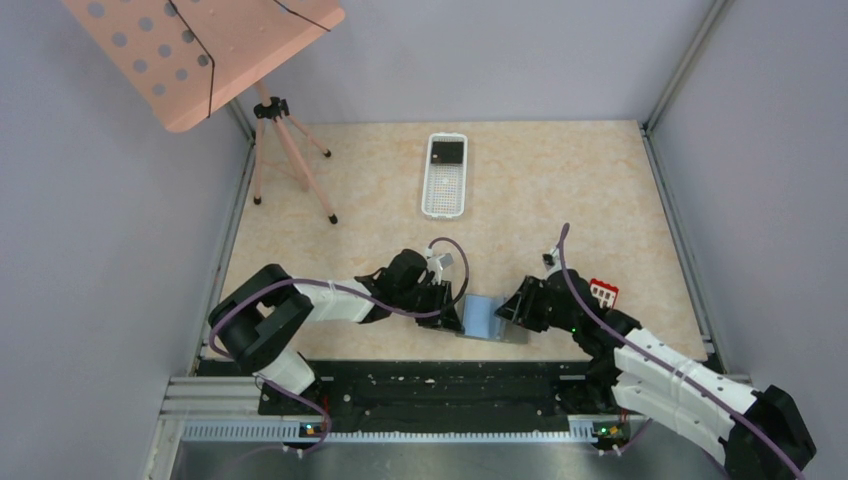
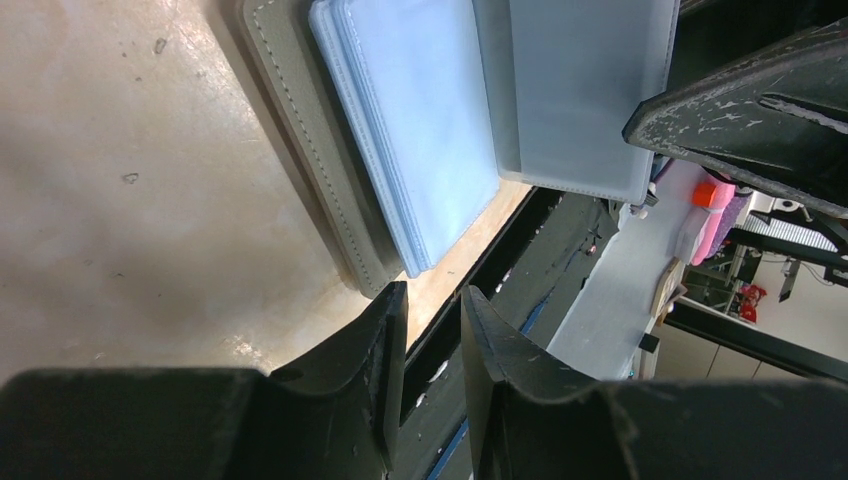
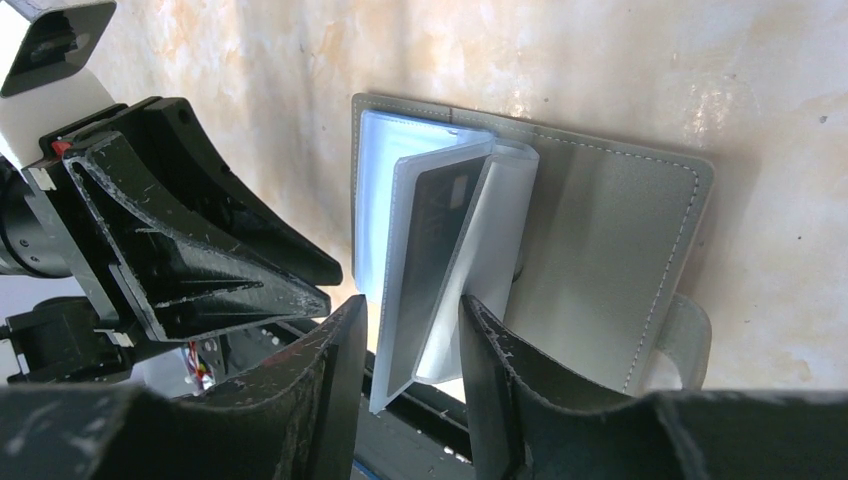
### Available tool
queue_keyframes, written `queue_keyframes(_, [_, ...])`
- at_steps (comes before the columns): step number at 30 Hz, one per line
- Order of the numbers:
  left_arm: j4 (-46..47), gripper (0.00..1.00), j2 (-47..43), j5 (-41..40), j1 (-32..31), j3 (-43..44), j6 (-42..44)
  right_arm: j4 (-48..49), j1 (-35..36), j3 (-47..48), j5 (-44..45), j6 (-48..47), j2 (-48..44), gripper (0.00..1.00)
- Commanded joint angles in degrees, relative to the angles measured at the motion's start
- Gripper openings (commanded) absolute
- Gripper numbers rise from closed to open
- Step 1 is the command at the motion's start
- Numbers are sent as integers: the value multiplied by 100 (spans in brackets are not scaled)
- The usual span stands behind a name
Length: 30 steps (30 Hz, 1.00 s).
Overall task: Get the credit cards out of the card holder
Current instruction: Remove the credit card from the card holder.
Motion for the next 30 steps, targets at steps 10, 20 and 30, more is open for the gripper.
queue_keyframes(10, [566, 31, 80, 199, -29, -77, -219, 706, -25, 231, -269, 65, 284, 53])
queue_keyframes(20, [467, 31, -57, 137, -30, -69, -195, 912, -25, 187, -322, 81, 490, 58])
queue_keyframes(30, [330, 31, -293, 24, -36, -17, -180, 789, -25, 101, -171, 19, 441, 43])
